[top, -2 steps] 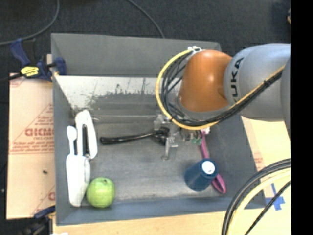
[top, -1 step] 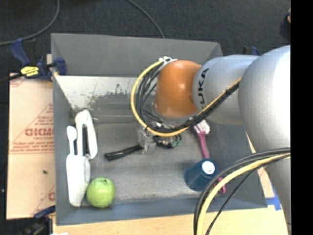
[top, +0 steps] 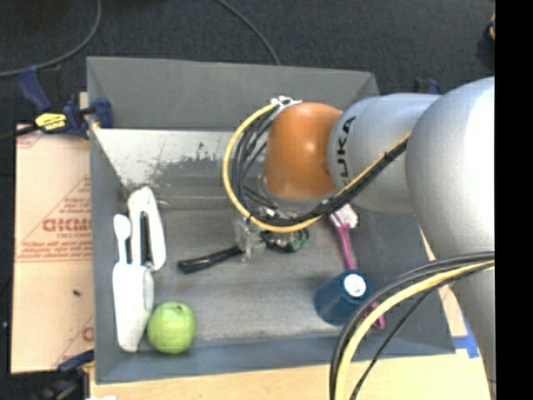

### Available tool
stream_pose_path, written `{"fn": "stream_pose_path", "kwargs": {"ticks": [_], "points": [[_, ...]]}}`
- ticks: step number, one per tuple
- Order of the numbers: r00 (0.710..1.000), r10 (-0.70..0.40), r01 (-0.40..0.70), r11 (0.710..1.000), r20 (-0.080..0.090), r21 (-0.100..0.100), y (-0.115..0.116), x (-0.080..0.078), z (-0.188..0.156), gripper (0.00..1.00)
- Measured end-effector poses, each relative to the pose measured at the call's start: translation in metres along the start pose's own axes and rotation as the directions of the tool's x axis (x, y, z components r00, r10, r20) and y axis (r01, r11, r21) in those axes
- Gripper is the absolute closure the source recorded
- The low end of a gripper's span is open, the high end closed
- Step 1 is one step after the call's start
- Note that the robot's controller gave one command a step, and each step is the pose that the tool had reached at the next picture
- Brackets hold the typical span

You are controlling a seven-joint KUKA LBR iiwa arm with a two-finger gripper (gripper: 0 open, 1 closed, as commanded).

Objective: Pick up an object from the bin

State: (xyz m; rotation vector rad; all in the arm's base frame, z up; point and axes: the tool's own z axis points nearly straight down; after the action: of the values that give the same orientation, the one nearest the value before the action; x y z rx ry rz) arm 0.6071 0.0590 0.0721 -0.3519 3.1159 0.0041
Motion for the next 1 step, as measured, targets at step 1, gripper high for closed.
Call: {"fn": "stream_pose_path", "kwargs": {"ticks": [1], "points": [[1.0,0.006,-0.006,1.0,0.007,0.0,0.0096,0.012,-0.0002,1.0]]}}
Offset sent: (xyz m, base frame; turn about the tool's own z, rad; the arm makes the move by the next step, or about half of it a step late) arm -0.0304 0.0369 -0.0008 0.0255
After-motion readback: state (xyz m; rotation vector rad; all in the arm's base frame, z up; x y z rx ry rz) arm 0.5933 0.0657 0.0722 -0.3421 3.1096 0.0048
